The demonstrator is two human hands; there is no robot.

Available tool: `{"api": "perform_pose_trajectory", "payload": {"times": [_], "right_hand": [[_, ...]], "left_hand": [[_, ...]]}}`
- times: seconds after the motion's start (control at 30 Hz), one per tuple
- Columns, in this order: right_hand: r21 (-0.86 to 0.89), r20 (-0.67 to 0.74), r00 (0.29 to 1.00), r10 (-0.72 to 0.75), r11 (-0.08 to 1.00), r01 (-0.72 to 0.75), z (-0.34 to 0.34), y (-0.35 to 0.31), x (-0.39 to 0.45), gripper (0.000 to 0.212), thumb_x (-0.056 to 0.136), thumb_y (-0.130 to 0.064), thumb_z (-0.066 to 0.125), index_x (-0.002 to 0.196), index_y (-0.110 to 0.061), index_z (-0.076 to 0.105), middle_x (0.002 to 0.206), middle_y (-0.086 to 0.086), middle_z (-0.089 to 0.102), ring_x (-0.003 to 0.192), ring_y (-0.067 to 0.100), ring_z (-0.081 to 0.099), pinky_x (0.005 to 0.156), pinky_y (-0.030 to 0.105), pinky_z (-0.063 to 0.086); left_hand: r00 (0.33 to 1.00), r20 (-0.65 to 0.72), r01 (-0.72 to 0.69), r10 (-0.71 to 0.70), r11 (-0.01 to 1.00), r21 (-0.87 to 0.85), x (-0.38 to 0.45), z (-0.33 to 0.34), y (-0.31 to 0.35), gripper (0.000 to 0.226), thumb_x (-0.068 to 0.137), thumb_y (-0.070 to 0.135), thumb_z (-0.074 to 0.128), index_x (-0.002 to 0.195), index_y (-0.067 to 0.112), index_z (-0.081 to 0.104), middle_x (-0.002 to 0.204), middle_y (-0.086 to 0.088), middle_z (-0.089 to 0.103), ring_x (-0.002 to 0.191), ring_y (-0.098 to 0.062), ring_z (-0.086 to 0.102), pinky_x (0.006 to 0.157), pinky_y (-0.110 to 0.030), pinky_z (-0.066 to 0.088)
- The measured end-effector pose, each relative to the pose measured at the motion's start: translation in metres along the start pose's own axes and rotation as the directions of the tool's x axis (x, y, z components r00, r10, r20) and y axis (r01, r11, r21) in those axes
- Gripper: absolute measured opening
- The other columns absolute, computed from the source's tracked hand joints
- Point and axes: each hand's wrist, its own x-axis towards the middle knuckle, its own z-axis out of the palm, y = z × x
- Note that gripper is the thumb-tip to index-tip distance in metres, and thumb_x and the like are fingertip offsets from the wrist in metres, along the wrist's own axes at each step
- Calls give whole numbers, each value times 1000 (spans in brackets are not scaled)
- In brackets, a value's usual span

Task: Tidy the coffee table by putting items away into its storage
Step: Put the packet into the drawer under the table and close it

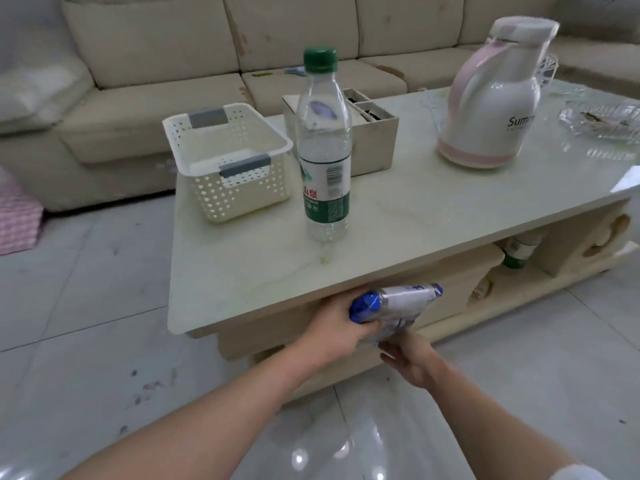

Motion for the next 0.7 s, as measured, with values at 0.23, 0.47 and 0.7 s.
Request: {"api": "perform_pose_trajectory", "payload": {"times": [0.23, 0.47, 0.7], "right_hand": [[116, 12, 998, 54, 992, -55, -6, 1, -15, 17, 96, -20, 47, 98, -11, 62, 93, 12, 66, 84, 26, 65, 79, 38, 47], [-118, -18, 980, 197, 973, -198, -66, 15, -44, 40, 96, -42, 52, 104, -6, 68, 101, 16, 77, 91, 29, 74, 84, 40, 57], [-260, -23, 962, 273, 927, -269, -98, 24, -62, 19, 90, -25, 54, 96, -11, 65, 100, 12, 77, 92, 26, 75, 76, 35, 57]], "left_hand": [[994, -102, 14, -23, 996, -89, -8, -9, -7, 26, 85, 16, 76, 111, 17, 70, 93, 21, 67, 77, 26, 58, 68, 4, 40], [990, 26, 143, -141, 979, -146, 3, 20, 2, 14, 82, 40, 77, 92, 41, 68, 91, 23, 74, 85, 3, 71, 77, -18, 56], [933, 52, 351, -357, 865, -358, 15, 59, 23, 22, 94, 41, 61, 107, 24, 66, 98, 2, 76, 79, -11, 73, 58, -20, 54]]}}
